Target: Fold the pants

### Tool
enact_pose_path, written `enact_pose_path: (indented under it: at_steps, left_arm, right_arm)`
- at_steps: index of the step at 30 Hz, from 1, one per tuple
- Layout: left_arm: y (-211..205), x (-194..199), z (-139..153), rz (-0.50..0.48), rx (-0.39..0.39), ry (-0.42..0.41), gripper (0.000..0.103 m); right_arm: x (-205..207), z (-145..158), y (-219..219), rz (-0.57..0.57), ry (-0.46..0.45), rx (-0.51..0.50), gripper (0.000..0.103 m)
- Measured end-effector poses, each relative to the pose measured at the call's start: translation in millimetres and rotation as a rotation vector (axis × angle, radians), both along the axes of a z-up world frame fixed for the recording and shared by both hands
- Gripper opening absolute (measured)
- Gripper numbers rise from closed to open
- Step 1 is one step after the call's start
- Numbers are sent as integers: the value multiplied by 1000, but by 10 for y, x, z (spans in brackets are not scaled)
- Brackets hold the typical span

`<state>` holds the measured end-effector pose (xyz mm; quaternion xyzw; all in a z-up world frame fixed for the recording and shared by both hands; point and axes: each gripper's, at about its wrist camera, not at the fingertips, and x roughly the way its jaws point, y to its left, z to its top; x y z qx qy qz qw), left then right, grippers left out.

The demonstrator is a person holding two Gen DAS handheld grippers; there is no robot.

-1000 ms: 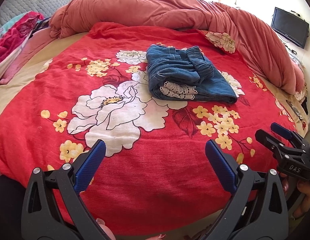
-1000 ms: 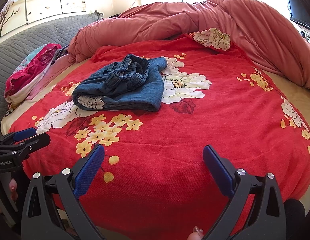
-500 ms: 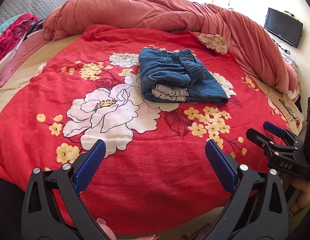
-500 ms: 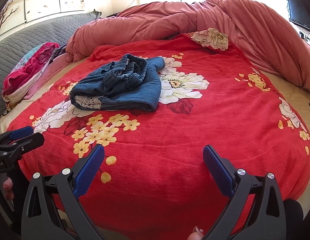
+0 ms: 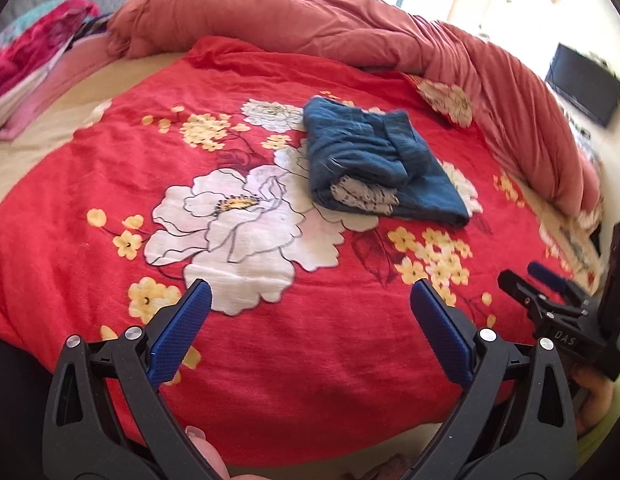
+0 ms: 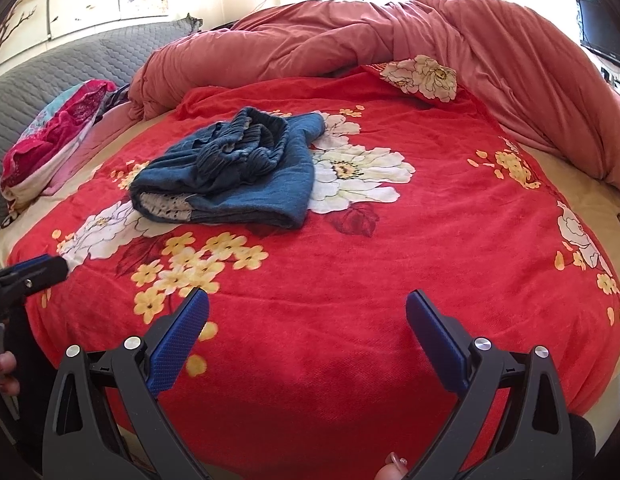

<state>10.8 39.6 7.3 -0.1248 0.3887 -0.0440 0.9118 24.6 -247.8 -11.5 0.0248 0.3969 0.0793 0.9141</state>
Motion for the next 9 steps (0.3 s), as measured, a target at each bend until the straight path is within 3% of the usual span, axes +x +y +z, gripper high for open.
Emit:
enact_pose_path:
  at_steps: [5, 7, 9]
  left_arm:
    - [688, 343, 68, 161, 91, 71, 94]
    - [1218, 568, 113, 249, 103, 98, 94]
    - [1802, 855, 136, 357, 165, 122, 94]
  right_arm:
    - [314, 131, -552, -106, -1, 29, 98]
    - [534, 156, -949, -193, 24, 23, 98]
    - [788, 163, -1413, -288, 44, -1, 98]
